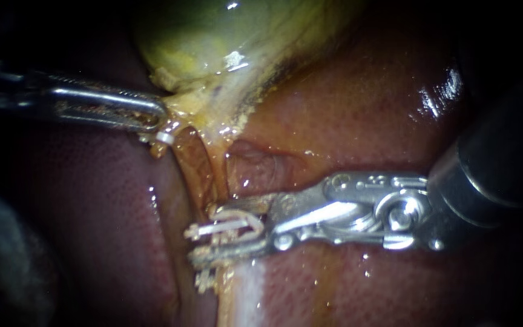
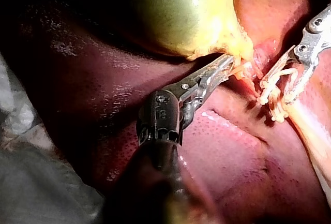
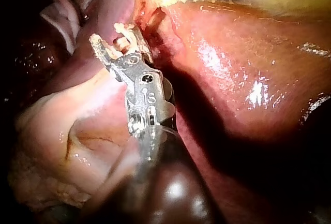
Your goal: Clipping second clip right tube
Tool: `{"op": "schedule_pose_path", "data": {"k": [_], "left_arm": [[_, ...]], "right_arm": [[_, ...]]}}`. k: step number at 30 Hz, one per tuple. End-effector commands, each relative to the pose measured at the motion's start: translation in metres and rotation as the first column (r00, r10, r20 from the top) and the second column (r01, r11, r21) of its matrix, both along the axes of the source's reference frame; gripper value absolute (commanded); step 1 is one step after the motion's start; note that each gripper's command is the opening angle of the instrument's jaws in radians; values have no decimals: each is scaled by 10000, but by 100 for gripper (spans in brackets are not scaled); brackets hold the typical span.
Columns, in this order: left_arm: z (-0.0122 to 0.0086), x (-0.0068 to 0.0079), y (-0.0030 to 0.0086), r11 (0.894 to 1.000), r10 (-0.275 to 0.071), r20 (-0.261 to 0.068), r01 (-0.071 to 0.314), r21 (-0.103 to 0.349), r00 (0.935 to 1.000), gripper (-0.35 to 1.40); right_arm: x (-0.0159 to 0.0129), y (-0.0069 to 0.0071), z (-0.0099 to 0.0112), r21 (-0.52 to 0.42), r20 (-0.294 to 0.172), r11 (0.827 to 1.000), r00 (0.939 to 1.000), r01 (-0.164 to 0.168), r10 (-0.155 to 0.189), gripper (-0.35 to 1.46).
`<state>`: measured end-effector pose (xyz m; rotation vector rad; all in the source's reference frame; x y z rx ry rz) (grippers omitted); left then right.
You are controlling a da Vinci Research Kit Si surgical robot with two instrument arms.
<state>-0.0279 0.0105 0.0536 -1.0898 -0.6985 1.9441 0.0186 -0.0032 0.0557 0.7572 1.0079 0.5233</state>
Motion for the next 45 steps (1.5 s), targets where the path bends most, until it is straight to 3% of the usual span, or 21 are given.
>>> {"op": "schedule_pose_path", "data": {"k": [1,11,24,34,45], "left_arm": [[0,0,0,10000,-1,0,1,3,10000,-35],[-3,0,-1,10000,-24,22,24,4,10000,-35],[-4,5,-1,10000,-4,36,4,11,10000,-35],[-4,5,0,10000,-4,36,4,13,10000,-35],[-4,5,0,10000,-5,36,4,13,10000,-35]], "right_arm": [[0,0,0,0,2,10000,10000,-3,3,50],[-13,2,-15,23,-64,10000,10000,60,-60,50],[-57,24,-36,-16,-126,9998,9997,-212,212,50],[-43,28,-17,-56,-76,9996,9996,-264,264,50],[-14,10,8,-112,-145,9999,9999,14,-16,50]]}}
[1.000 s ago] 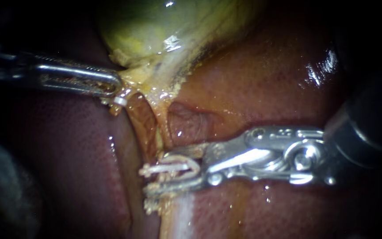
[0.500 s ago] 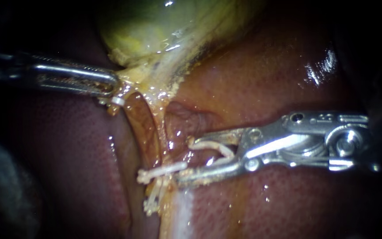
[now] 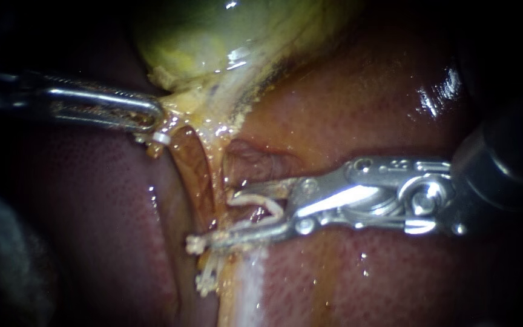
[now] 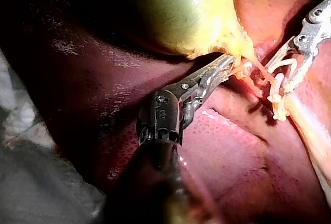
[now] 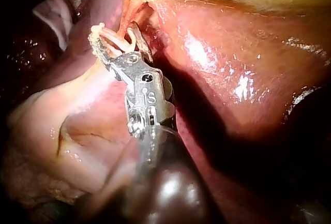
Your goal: Clipping second clip right tube
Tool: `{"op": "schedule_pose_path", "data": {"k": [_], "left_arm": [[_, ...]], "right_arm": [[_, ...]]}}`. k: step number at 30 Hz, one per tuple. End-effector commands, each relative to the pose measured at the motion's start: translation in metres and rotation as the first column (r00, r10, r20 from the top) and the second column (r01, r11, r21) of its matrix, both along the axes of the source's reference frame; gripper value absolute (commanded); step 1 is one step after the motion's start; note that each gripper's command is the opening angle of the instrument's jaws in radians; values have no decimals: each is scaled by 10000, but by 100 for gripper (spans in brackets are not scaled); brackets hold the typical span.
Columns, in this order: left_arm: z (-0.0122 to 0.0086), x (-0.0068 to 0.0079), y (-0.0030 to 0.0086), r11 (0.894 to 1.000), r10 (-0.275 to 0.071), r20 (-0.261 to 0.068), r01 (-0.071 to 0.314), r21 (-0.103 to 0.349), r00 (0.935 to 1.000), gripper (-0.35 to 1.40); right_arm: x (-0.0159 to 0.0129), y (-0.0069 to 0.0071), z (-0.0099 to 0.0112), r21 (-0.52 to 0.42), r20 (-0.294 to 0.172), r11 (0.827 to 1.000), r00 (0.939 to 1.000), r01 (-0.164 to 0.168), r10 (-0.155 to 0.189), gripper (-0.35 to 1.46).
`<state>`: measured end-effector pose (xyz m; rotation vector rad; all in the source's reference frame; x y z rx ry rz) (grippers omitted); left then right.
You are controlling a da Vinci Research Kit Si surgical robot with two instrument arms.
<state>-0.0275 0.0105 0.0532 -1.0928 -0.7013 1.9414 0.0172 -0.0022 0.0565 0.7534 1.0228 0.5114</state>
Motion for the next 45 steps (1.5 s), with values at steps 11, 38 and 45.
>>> {"op": "schedule_pose_path", "data": {"k": [11,38,45], "left_arm": [[0,0,0,10000,-2,-1,2,0,10000,-35],[0,-1,0,10000,-5,-3,5,0,10000,-35],[0,-1,0,10000,-4,-2,4,0,10000,-35]], "right_arm": [[15,-5,9,191,-398,9998,9992,-101,109,50],[36,-10,-6,1584,-1882,9874,9814,-73,374,50],[39,-18,-38,1952,-2625,9800,9648,382,147,48]]}}
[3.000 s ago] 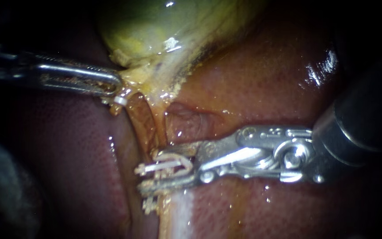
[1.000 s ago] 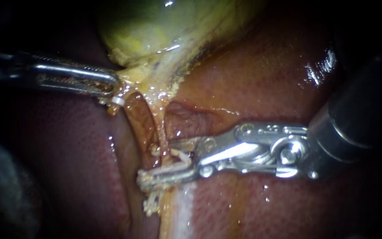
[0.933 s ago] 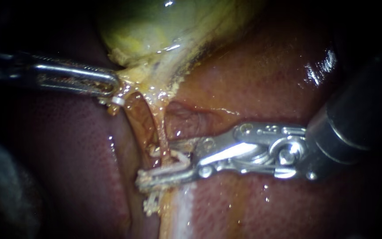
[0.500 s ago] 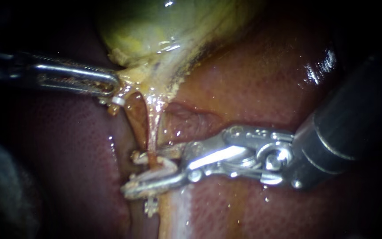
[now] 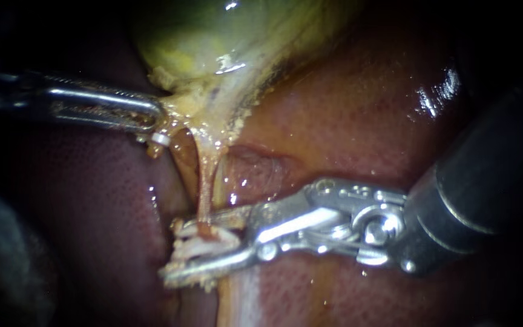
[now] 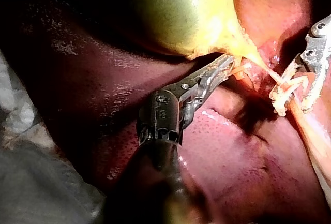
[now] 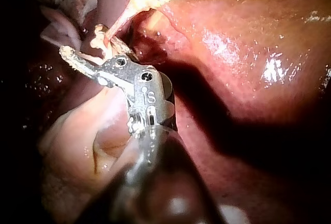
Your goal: Clipping second clip right tube
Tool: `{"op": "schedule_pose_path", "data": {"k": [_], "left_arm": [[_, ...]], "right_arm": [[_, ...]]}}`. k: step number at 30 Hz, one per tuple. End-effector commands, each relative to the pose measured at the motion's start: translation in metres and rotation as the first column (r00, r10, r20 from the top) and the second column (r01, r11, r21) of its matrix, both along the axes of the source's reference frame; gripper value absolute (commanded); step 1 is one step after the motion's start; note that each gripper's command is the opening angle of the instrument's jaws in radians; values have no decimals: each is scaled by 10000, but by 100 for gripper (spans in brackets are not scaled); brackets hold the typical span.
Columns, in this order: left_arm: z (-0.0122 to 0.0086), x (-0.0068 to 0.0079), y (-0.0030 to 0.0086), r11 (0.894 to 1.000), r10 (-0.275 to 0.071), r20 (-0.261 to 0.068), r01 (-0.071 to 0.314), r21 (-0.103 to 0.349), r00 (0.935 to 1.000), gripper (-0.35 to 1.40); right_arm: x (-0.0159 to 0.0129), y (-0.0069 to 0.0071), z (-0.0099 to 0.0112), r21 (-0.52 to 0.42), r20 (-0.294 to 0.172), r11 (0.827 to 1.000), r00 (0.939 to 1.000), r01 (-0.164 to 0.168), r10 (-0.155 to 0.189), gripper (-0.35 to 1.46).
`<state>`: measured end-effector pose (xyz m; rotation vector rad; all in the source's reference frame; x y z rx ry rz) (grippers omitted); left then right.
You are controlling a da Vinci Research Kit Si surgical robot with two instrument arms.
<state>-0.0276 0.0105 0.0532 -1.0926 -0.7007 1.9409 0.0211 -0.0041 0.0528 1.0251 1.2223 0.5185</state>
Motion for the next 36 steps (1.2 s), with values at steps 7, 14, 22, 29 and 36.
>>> {"op": "schedule_pose_path", "data": {"k": [7,14,22,29,36], "left_arm": [[0,0,0,10000,4,1,-4,-1,10000,-35],[0,0,0,10000,3,0,-3,-1,10000,-35],[0,0,0,10000,1,-1,-1,-1,10000,-35],[0,0,0,10000,1,-1,-1,-1,10000,-35],[0,0,0,10000,1,-1,-1,-2,10000,-35]], "right_arm": [[6,-1,-9,122,-263,9998,9995,157,-154,44],[4,7,-1,298,-17,9995,10000,-78,78,30],[1,10,-1,557,166,9981,9995,-266,257,2],[-4,9,-2,1421,540,9893,9982,-335,261,-35],[-8,5,-3,1690,759,9852,9970,-288,161,-35]]}}
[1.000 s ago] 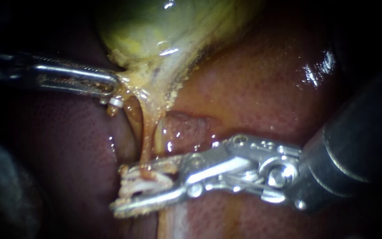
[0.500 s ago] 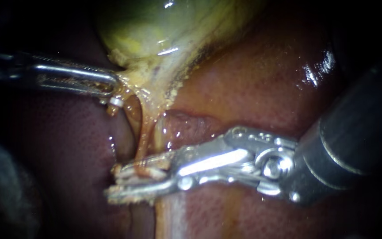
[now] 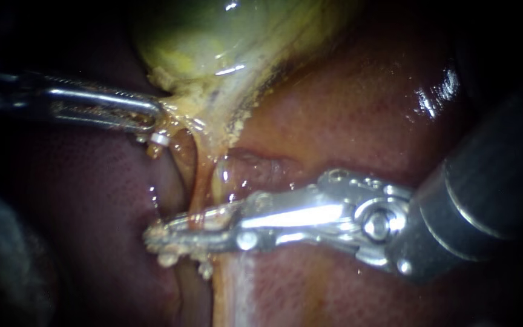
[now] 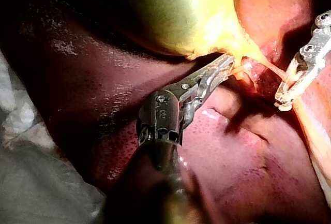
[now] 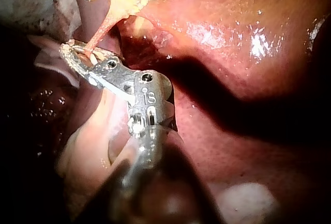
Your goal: Clipping second clip right tube
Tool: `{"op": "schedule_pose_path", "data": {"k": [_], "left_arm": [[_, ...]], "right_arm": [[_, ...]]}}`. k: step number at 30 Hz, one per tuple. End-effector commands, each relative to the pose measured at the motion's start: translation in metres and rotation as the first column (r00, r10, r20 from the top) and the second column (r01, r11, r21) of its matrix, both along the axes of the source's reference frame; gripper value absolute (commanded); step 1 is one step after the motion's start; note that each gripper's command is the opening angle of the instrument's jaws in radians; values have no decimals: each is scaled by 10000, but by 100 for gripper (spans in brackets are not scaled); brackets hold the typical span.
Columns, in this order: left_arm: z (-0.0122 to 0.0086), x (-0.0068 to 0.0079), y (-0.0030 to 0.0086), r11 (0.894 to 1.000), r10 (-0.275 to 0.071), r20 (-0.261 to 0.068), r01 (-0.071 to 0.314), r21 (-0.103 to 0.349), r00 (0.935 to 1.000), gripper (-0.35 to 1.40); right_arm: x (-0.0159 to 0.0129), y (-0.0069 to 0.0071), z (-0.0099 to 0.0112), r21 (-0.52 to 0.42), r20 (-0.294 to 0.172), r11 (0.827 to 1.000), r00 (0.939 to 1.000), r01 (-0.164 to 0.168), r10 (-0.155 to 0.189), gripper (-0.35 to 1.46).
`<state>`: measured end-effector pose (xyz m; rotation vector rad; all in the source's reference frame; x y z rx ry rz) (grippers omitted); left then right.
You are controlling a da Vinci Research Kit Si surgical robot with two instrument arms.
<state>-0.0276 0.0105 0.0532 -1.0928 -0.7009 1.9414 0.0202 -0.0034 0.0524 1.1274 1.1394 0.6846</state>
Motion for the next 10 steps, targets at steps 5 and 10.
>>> {"op": "schedule_pose_path", "data": {"k": [5,10], "left_arm": [[0,0,0,10000,-4,-3,4,0,10000,-35],[1,-1,0,10000,-7,-4,7,-1,10000,-35]], "right_arm": [[1,-1,2,-18,-11,10000,10000,40,-40,-35],[1,-2,3,-29,-12,10000,10000,49,-49,-35]]}}
